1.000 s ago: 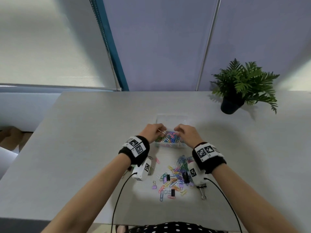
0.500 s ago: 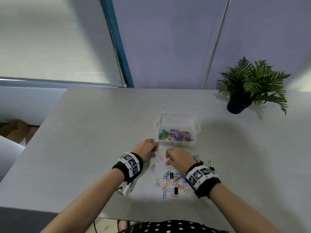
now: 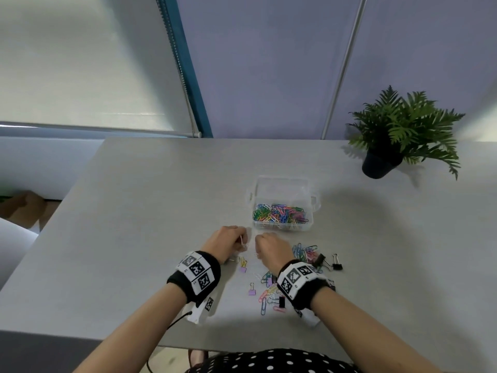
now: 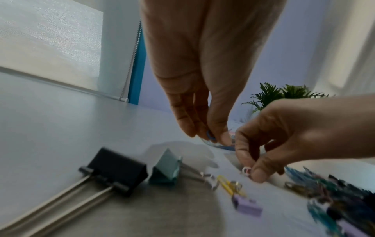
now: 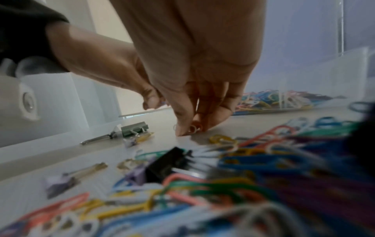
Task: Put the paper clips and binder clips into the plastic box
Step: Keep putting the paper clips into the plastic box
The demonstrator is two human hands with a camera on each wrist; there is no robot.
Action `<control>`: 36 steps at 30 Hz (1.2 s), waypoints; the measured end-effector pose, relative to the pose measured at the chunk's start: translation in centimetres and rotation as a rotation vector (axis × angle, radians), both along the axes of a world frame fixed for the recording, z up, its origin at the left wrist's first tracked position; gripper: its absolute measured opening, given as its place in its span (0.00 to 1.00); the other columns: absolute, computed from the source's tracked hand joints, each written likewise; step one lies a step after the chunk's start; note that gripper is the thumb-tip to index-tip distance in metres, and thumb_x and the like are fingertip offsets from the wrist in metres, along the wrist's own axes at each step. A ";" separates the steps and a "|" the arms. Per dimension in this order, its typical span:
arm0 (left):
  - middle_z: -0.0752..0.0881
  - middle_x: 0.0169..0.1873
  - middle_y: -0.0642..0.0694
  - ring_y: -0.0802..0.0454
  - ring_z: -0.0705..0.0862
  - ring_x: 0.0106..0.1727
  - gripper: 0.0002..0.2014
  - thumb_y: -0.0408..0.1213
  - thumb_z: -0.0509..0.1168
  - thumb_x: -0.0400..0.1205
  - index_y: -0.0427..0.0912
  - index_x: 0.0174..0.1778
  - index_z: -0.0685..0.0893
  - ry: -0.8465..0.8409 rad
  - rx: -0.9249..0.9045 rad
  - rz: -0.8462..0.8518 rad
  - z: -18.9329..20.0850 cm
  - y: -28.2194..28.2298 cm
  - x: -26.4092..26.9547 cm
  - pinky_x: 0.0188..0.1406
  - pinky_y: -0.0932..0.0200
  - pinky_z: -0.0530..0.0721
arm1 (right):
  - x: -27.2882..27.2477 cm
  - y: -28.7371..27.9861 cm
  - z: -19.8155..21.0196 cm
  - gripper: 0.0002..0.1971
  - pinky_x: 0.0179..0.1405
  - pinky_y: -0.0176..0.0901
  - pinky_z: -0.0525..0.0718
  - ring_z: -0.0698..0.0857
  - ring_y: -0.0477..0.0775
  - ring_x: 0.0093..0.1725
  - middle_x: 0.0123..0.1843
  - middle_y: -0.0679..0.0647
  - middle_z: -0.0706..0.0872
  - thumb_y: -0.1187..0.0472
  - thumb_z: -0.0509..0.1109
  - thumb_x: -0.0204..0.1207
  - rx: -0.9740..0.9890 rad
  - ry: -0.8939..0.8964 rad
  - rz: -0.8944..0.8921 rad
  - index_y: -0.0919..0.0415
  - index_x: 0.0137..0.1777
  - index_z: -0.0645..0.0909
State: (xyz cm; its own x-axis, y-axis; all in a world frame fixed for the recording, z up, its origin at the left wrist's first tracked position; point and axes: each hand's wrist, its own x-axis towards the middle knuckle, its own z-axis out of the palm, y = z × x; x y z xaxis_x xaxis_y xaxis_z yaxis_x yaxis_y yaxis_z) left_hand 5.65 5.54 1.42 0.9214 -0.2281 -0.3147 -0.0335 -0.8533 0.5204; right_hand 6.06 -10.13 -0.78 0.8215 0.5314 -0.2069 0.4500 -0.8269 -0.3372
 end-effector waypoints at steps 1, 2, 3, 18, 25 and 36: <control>0.86 0.42 0.43 0.55 0.82 0.36 0.07 0.29 0.58 0.78 0.42 0.42 0.80 0.021 0.016 -0.027 -0.2 0.1 -0.2 0.47 0.60 0.82 | 0.1 -0.4 -0.1 0.07 0.39 0.46 0.69 0.79 0.61 0.53 0.52 0.60 0.82 0.72 0.61 0.75 0.007 0.007 0.018 0.65 0.51 0.75; 0.85 0.39 0.43 0.54 0.81 0.35 0.06 0.33 0.58 0.78 0.42 0.42 0.81 0.033 0.049 -0.062 -0.3 0.0 -0.5 0.47 0.60 0.80 | 0.2 -0.8 -0.1 0.07 0.39 0.46 0.69 0.79 0.61 0.52 0.51 0.59 0.82 0.71 0.62 0.75 0.020 0.022 0.031 0.64 0.50 0.75; 0.83 0.35 0.45 0.53 0.81 0.34 0.07 0.38 0.57 0.78 0.44 0.39 0.80 0.006 0.070 -0.103 -0.5 -0.1 -0.7 0.47 0.59 0.79 | 0.3 -1.2 0.0 0.07 0.39 0.46 0.69 0.79 0.60 0.52 0.51 0.58 0.83 0.71 0.63 0.74 0.035 0.044 0.040 0.63 0.51 0.75; 0.77 0.54 0.40 0.41 0.81 0.52 0.07 0.31 0.59 0.81 0.36 0.53 0.78 -0.028 0.347 -0.413 -0.4 -0.6 -1.3 0.51 0.47 0.83 | -0.9 -4.7 0.1 0.08 0.44 0.51 0.75 0.76 0.59 0.54 0.52 0.60 0.80 0.74 0.60 0.74 -0.033 0.050 0.202 0.64 0.50 0.75; 0.79 0.51 0.41 0.45 0.82 0.49 0.07 0.27 0.61 0.78 0.36 0.51 0.80 0.012 0.166 -0.429 -0.7 -0.4 -0.8 0.51 0.54 0.82 | -1.6 -5.2 0.2 0.07 0.42 0.49 0.77 0.73 0.58 0.59 0.56 0.60 0.77 0.68 0.61 0.77 -0.105 0.016 0.239 0.64 0.54 0.74; 0.70 0.71 0.37 0.42 0.71 0.70 0.22 0.29 0.60 0.81 0.35 0.71 0.67 -0.077 0.434 -0.570 -1.4 -1.0 -2.1 0.68 0.50 0.75 | -2.1 -5.3 -0.1 0.13 0.39 0.41 0.68 0.72 0.57 0.59 0.58 0.59 0.75 0.75 0.58 0.76 -0.107 -0.045 0.227 0.63 0.57 0.72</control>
State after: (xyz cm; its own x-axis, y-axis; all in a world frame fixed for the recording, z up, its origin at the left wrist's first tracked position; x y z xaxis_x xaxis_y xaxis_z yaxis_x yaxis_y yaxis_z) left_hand 3.51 4.53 0.03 0.7195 -0.5495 -0.4247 -0.5583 -0.8214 0.1167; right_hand 3.97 -15.48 -0.92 0.6931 0.6806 -0.2376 0.6409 -0.7326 -0.2290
